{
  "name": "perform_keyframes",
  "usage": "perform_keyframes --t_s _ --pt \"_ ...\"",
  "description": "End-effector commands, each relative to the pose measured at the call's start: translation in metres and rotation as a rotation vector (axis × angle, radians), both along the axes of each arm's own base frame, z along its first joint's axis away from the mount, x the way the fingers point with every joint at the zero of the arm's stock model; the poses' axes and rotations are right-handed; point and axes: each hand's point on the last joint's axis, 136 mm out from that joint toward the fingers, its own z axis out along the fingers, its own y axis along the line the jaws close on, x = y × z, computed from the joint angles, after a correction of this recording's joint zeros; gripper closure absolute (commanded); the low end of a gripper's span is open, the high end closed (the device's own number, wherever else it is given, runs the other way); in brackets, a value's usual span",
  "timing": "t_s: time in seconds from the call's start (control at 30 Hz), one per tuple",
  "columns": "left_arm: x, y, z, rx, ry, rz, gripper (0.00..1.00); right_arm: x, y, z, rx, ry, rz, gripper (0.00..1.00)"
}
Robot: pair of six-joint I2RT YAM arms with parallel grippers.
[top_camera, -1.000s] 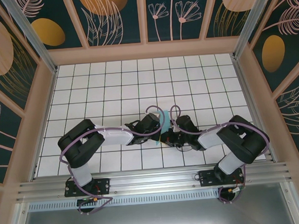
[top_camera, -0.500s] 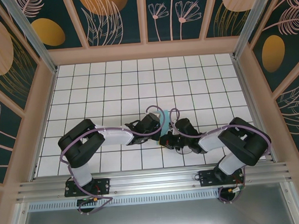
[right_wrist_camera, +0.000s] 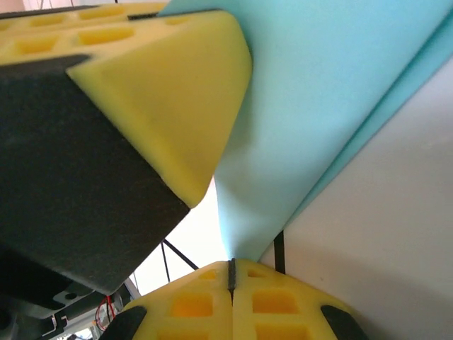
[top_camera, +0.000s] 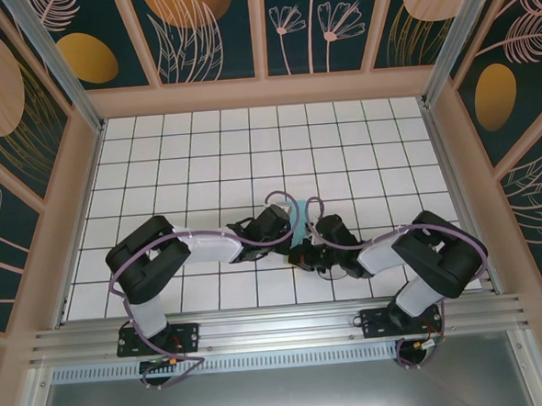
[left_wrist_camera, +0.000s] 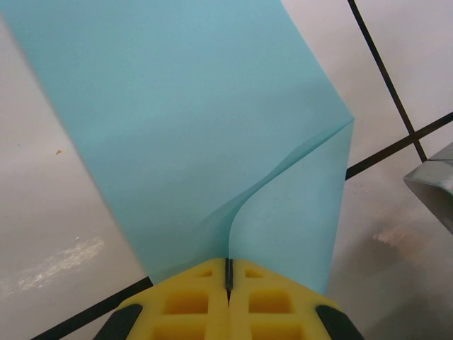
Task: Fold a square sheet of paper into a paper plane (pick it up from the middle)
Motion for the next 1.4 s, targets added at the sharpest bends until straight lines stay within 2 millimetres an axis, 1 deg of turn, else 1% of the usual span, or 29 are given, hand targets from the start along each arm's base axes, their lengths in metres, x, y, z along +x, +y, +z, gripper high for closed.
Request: perform_keyframes --t_s 0.0,0.07,0.13,0.27,0.4,0.53,0.63,0.67,0.8,0.93,0.97,1.0,1.07,1.13,1.2,1.3,1.37 --pt "-0.017 0.013 -0.031 0.077 0.091 -0.027 0.95 0.000 -0.011 -0.024 -0.139 0.020 -0.021 1.00" --pt "-0.018 0.014 -0.031 0.079 0.091 -0.027 0.95 -0.002 -0.017 -0.028 -0.175 0.029 -0.036 1.00" --pt "-0.018 0.014 -0.031 0.081 0.091 -0.024 0.95 -0.001 -0.018 -0.024 -0.186 0.022 -0.035 1.00" --pt "-0.017 0.014 -0.031 0.082 0.090 -0.024 0.95 0.007 -0.012 -0.005 -0.162 -0.017 -0.037 1.00" --pt "-0.017 0.014 -0.030 0.080 0.087 -0.023 0.95 0.012 0.001 0.020 -0.069 -0.051 -0.033 1.00" --pt "-0.017 0.013 -0.029 0.077 0.089 -0.023 0.95 0.012 0.007 0.027 -0.010 -0.061 -0.031 1.00" --pt "-0.017 0.012 -0.028 0.069 0.091 -0.025 0.95 0.012 0.008 0.025 0.001 -0.055 -0.037 1.00" --pt "-0.016 0.011 -0.028 0.067 0.090 -0.024 0.95 0.012 0.007 0.021 -0.007 -0.050 -0.040 1.00" --pt "-0.016 0.011 -0.029 0.069 0.092 -0.026 0.95 0.011 0.004 0.004 -0.054 -0.021 -0.049 1.00" --pt "-0.016 0.011 -0.028 0.069 0.090 -0.025 0.95 0.007 -0.009 -0.021 -0.162 0.043 -0.071 1.00" --pt "-0.016 0.011 -0.028 0.071 0.091 -0.025 0.95 0.005 -0.012 -0.025 -0.185 0.058 -0.075 1.00" --pt "-0.016 0.012 -0.028 0.073 0.089 -0.024 0.95 0.005 -0.012 -0.025 -0.188 0.059 -0.073 1.00" --pt "-0.016 0.013 -0.029 0.078 0.090 -0.023 0.95 0.007 -0.011 -0.018 -0.181 0.040 -0.068 1.00" --pt "-0.017 0.013 -0.029 0.080 0.091 -0.024 0.95 0.014 -0.011 -0.003 -0.173 0.001 -0.071 1.00" --pt "-0.017 0.013 -0.029 0.079 0.091 -0.022 0.95 0.025 -0.014 0.013 -0.162 -0.044 -0.089 1.00" --pt "-0.017 0.013 -0.029 0.081 0.091 -0.021 0.95 0.039 -0.030 0.022 -0.153 -0.058 -0.136 1.00" --pt "-0.016 0.014 -0.029 0.083 0.090 -0.022 0.95 0.048 -0.036 0.025 -0.120 -0.074 -0.148 1.00"
